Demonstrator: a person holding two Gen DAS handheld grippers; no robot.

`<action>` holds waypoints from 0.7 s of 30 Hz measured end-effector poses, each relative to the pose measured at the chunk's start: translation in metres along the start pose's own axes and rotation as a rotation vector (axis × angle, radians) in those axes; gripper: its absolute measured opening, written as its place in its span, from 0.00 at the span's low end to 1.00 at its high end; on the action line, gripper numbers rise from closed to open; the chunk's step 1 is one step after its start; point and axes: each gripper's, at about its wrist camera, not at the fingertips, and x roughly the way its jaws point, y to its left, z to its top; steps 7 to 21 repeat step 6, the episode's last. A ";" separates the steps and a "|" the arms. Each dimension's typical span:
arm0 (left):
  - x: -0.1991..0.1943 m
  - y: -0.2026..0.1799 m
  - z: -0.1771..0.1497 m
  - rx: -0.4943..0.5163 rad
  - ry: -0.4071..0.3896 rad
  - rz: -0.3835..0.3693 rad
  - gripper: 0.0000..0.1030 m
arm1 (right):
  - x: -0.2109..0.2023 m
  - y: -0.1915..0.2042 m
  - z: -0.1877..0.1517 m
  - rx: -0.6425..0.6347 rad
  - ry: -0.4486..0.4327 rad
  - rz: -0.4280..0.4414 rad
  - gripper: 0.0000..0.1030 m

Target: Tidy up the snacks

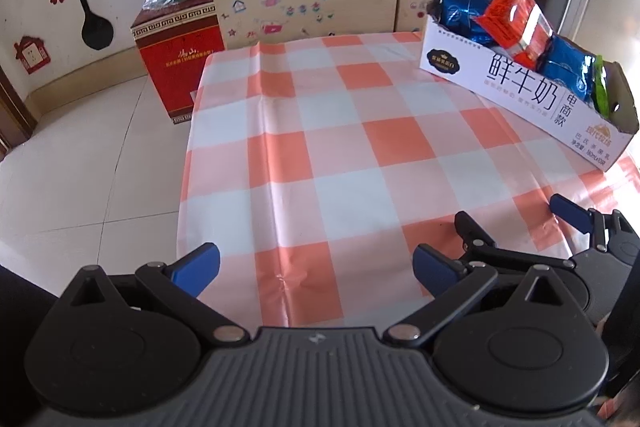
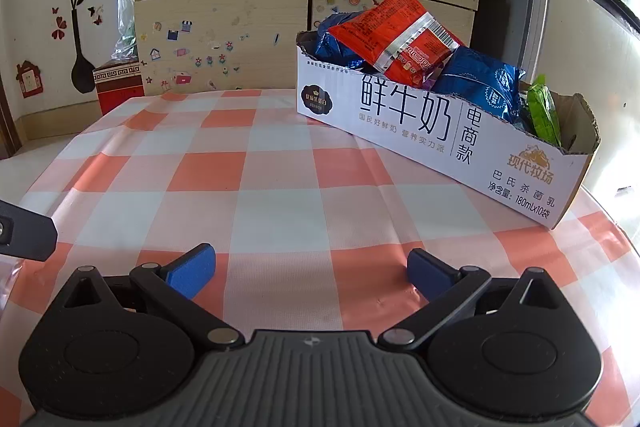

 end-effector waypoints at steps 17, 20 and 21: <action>0.006 0.002 0.002 -0.021 0.009 0.015 0.99 | 0.000 0.000 0.000 0.000 0.000 0.000 1.00; 0.006 0.002 0.002 -0.021 0.009 0.015 0.99 | 0.000 0.000 0.000 0.000 0.000 0.000 1.00; 0.006 0.002 0.002 -0.021 0.009 0.015 0.99 | 0.000 0.000 0.000 0.000 0.000 0.000 1.00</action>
